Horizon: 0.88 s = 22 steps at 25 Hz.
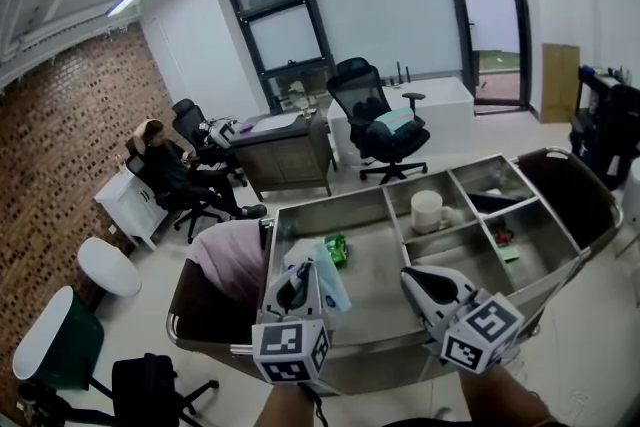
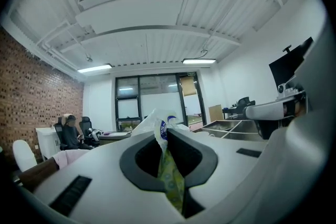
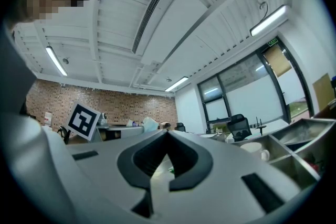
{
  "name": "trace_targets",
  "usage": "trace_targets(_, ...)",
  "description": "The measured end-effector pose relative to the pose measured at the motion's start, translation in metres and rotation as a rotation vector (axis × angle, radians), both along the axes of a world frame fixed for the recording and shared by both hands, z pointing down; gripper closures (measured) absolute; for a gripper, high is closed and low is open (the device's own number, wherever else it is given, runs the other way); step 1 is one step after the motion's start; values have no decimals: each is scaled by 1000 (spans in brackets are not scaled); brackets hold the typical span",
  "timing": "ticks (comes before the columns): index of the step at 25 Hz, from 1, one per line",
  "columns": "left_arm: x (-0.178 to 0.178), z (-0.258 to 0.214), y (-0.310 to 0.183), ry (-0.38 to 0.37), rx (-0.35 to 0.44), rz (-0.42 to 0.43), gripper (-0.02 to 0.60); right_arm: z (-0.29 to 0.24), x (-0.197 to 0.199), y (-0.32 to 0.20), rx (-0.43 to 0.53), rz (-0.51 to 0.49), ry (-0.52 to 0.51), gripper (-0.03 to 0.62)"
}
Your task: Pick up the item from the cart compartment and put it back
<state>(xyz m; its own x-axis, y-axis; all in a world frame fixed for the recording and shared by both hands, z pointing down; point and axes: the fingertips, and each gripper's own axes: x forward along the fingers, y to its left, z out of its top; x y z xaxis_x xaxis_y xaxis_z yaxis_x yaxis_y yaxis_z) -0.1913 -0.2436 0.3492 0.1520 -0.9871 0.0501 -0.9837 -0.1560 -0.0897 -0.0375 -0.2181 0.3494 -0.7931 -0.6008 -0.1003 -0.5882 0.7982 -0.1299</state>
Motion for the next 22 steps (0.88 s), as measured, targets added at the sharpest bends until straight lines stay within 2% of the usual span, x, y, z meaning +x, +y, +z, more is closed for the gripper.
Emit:
trace_targets(9, 8, 26, -44, -34, -105, 11, 572, 0, 3, 0, 2, 8, 4, 582)
trace_targets(22, -10, 80, -88, -88, -282, -19, 572, 1, 6, -2, -1, 17, 12, 582)
